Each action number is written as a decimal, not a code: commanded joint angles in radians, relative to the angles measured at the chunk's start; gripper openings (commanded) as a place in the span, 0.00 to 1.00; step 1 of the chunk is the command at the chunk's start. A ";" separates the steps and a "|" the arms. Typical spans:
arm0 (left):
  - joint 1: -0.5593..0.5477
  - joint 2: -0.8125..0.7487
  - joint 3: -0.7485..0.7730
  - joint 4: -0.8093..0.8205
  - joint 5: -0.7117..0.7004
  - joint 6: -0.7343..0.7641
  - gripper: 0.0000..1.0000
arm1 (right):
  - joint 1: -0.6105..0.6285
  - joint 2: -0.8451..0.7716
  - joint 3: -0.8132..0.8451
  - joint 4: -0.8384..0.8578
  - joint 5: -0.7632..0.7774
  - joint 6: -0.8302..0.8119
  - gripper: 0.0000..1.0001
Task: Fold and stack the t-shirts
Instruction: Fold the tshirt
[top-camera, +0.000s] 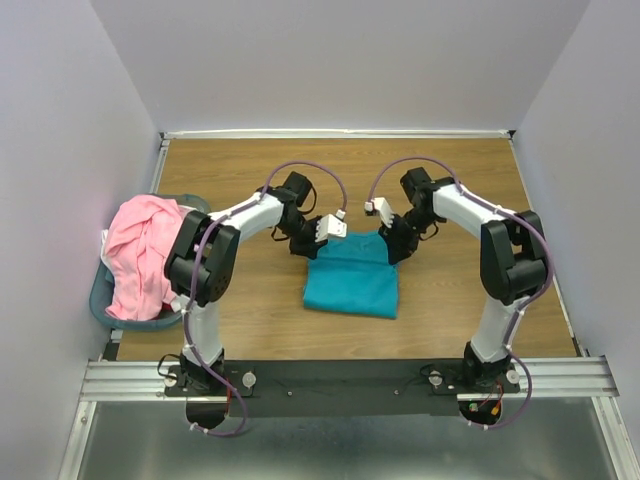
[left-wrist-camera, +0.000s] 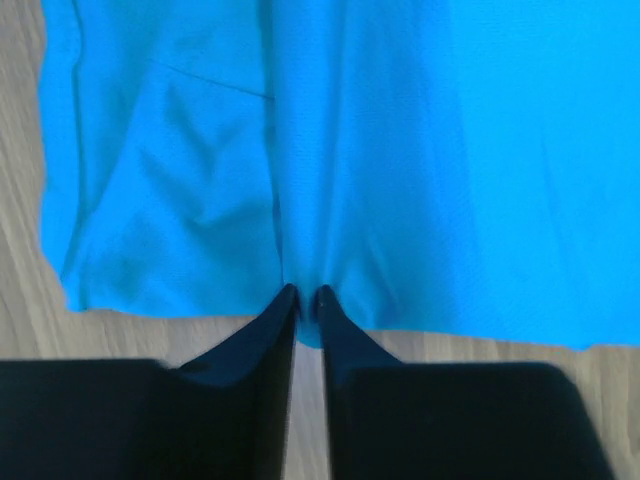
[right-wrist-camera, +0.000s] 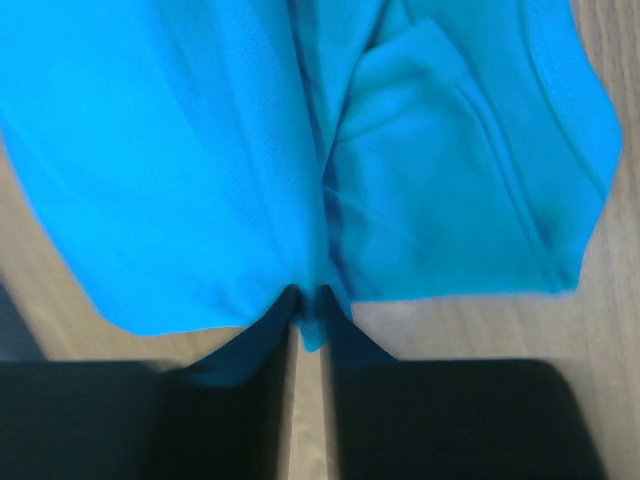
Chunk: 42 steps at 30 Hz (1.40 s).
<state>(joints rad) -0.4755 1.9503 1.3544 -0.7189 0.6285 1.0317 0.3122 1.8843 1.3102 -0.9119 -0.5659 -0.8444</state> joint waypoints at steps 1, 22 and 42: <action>0.044 -0.119 -0.005 0.039 0.036 -0.015 0.31 | -0.028 -0.071 0.078 -0.088 -0.118 0.128 0.44; -0.127 -0.036 0.094 0.070 0.139 -0.139 0.48 | -0.061 0.277 0.391 0.159 -0.437 0.732 0.24; -0.175 0.099 0.101 0.110 0.109 -0.165 0.47 | -0.015 0.400 0.373 0.229 -0.522 0.771 0.23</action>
<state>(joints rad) -0.6441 2.0277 1.4540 -0.6258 0.7303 0.8803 0.2836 2.2581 1.6966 -0.7109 -1.0470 -0.0772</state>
